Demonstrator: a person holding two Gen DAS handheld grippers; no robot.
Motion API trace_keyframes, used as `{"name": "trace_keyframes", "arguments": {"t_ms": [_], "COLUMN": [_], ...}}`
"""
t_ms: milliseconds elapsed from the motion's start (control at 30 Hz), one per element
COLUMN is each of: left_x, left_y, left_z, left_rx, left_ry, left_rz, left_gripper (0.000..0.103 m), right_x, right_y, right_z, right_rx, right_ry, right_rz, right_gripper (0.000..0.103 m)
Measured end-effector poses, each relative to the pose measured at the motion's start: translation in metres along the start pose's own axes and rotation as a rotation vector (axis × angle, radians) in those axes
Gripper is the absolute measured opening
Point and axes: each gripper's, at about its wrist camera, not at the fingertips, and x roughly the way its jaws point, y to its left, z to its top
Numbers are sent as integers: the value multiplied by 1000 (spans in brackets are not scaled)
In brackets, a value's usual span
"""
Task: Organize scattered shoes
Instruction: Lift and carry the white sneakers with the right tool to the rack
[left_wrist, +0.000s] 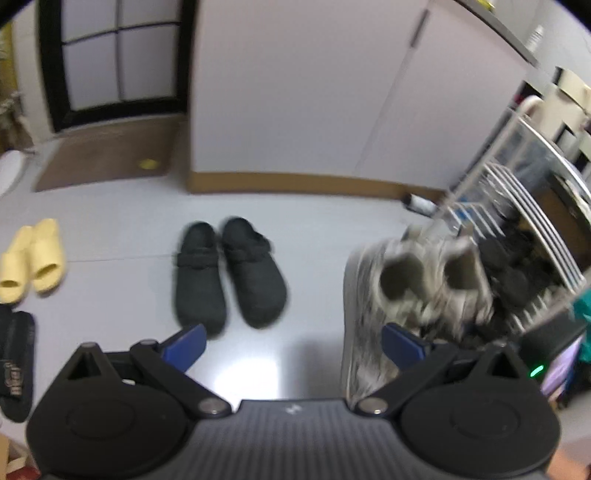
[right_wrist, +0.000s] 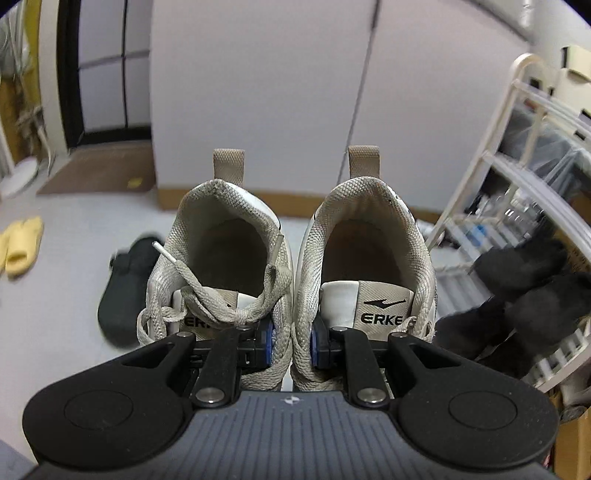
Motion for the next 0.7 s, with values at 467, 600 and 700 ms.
{"name": "trace_keyframes", "arguments": {"t_ms": [467,600,700], "left_x": [14,9,7], "left_y": [-18,-23,-28], "left_z": [-1,0,-3], "left_rx": [-1,14,28], "left_ry": [6,4,1], "left_rz": [-19,-74,-89], "left_gripper": [102,102,102], "right_x": [-77,-73,-62], "right_y": [-74,-81,-92], "right_z": [60,63,61], "right_rx": [144,193,226], "right_ry": [-158,-157,-142], "right_rz": [-20,-21,-41], "right_gripper": [20,20,20]}}
